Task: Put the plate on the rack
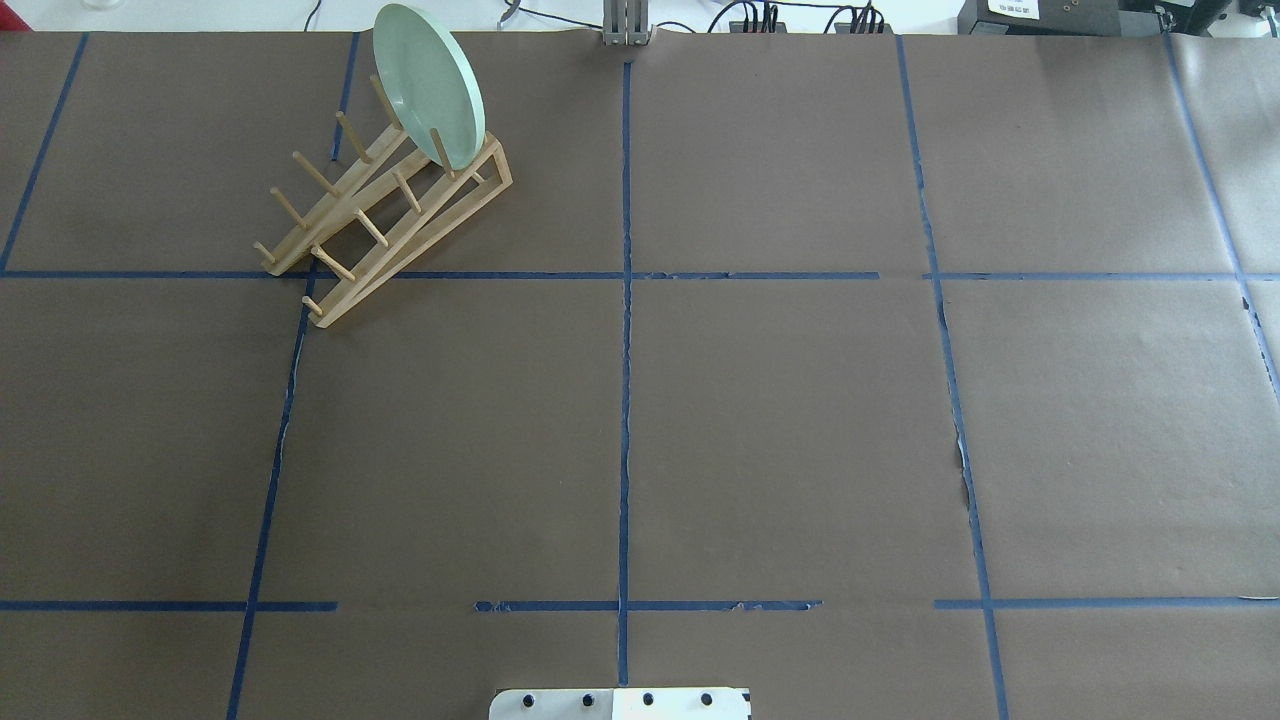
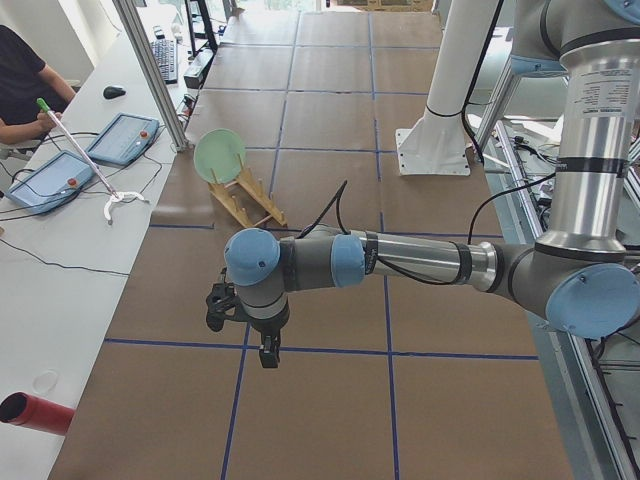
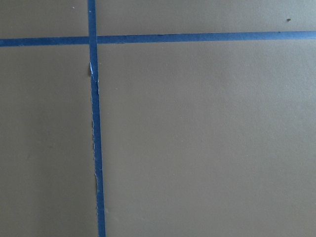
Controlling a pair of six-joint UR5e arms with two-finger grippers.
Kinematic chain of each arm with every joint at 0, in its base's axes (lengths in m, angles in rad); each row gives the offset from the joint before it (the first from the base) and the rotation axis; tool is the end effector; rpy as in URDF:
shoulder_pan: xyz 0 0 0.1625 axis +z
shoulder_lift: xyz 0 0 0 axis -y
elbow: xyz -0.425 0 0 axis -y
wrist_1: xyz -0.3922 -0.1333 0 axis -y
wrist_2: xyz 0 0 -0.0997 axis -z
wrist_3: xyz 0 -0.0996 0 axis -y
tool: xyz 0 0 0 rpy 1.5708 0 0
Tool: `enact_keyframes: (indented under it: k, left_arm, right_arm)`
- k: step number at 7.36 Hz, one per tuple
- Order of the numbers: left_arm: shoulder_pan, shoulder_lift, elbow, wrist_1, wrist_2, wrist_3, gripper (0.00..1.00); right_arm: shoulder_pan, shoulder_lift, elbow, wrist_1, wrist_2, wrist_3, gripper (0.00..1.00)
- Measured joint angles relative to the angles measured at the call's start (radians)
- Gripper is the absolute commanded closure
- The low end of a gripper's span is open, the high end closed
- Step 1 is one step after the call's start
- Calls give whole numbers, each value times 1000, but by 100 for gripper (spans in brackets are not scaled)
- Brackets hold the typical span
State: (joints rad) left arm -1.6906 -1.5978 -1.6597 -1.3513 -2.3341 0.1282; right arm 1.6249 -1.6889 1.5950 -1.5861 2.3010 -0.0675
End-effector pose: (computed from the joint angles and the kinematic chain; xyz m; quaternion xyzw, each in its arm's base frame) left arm -0.1229 -0.4815 0.6239 -0.0017 0.3750 -0.0154 0.9269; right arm 0.0901 -0.4272 0.7059 -0.0292 -0.3590 0.0132 0.9328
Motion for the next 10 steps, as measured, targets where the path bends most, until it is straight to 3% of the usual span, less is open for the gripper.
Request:
enact_keyframes:
  k: [10]
  left_arm:
    - [3,-13,6,-36,-9,0,0]
  right_arm:
    - [0,0,-1,0,0,0,0]
